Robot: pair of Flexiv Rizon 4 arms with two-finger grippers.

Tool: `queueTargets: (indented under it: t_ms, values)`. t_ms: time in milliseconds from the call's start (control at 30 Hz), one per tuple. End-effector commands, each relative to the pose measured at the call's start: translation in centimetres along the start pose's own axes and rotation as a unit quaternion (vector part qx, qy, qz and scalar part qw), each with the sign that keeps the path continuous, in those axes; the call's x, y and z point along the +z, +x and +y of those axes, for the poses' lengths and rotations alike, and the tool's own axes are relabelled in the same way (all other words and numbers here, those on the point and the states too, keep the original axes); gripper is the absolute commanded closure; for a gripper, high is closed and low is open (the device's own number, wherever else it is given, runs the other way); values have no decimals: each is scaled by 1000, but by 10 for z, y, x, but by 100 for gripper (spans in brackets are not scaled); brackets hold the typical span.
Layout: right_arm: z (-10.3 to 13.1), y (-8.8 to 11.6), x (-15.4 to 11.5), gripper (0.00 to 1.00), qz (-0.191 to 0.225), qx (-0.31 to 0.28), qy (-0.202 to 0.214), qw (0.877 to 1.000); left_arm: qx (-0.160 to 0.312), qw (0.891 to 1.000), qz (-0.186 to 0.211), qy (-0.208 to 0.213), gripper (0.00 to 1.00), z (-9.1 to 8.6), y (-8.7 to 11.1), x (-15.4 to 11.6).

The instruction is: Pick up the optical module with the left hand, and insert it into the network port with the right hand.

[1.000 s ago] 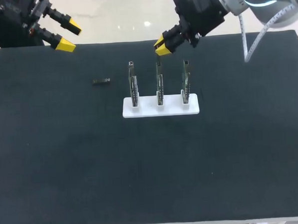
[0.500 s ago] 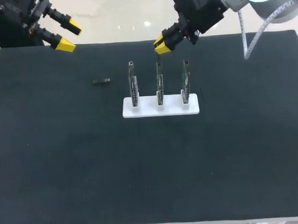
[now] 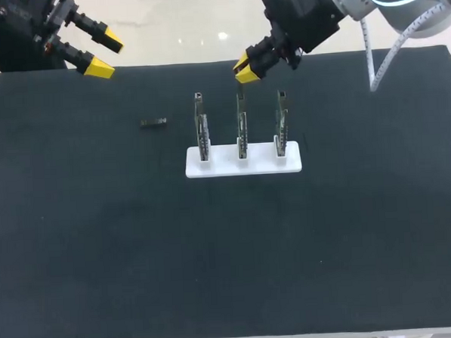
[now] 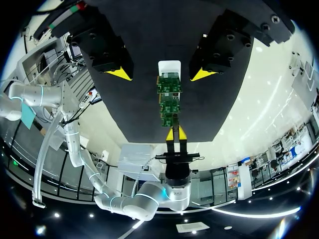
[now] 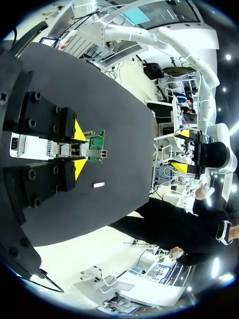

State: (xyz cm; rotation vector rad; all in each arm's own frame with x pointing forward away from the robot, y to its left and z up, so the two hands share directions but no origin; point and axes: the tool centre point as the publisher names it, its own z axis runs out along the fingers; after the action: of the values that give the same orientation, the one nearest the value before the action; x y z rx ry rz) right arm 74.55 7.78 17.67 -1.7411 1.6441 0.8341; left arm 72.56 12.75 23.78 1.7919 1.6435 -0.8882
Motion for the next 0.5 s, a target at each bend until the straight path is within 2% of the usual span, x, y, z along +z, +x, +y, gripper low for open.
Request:
queueTargets:
  t_ms: [33, 500]
  values:
    - [-1, 3, 2, 100, -3, -1, 1, 1000, -1, 1000, 2, 0, 0, 0, 0, 0]
    - [-1, 3, 4, 100, 0, 0, -2, 1000, -1, 1000, 2, 0, 0, 0, 0, 0]
